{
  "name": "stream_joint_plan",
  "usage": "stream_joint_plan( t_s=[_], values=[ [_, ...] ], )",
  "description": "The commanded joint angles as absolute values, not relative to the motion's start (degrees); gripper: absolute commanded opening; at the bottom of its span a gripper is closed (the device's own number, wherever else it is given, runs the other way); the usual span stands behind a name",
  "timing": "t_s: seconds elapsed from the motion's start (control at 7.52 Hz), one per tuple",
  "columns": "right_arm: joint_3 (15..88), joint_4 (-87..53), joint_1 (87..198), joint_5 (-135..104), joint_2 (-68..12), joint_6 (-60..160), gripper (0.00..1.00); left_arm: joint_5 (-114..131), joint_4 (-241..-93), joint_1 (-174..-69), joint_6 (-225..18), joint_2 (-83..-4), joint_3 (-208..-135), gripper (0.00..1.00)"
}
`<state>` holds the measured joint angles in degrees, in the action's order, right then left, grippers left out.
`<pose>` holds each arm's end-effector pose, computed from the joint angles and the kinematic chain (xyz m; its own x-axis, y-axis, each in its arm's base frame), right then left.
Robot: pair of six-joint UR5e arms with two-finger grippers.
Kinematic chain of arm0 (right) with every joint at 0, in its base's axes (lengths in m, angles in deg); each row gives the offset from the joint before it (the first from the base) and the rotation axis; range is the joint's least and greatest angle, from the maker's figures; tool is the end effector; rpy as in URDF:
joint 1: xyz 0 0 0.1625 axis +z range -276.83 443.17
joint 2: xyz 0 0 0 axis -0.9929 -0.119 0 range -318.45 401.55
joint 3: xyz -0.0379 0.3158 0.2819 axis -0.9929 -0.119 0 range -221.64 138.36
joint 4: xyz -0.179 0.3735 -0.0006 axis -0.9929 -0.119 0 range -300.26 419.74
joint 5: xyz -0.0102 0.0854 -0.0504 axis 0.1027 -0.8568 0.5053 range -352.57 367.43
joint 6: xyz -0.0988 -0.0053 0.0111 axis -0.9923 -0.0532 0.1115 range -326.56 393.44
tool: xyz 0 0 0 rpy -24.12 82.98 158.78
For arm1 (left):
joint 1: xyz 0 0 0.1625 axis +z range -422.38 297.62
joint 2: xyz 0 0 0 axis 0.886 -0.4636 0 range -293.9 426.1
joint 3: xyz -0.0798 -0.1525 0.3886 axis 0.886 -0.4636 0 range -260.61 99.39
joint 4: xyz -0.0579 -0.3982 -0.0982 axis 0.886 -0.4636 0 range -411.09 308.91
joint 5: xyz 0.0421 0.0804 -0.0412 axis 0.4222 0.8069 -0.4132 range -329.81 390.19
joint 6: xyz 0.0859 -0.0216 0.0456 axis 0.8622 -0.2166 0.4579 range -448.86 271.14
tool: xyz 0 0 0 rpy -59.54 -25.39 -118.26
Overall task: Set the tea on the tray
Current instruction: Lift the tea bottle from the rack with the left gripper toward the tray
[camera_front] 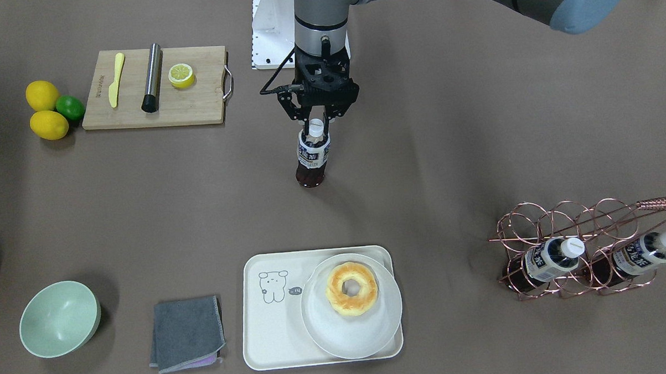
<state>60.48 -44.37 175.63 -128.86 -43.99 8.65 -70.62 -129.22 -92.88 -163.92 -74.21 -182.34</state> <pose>0.0833 -0.5083 0.5388 0.6460 -0.4199 0.6375 0.2510 0.9055 0.3420 0.5018 -0.4287 0.0736 0.6296 -0.0770 -0.7731 0.2196 0.9721 0.0819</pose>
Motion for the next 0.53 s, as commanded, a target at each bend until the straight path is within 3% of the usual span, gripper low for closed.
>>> stream_joint_plan(
  t_s=[0.0,0.13,0.4],
  values=[
    [60.57,-44.41,175.63,-131.08,-43.89,9.36,1.0,-70.53,-130.18,-92.79,-163.92,-74.17,-182.47,0.61],
    [60.75,-44.41,175.63,-132.05,-43.54,11.62,1.0,-70.53,-130.8,-92.79,-163.92,-74.08,-182.73,0.73],
    [64.24,-44.32,174.41,-132.93,-43.27,21.18,1.0,-70.62,-132.29,-93.32,-163.66,-73.21,-183.0,0.83]
  ],
)
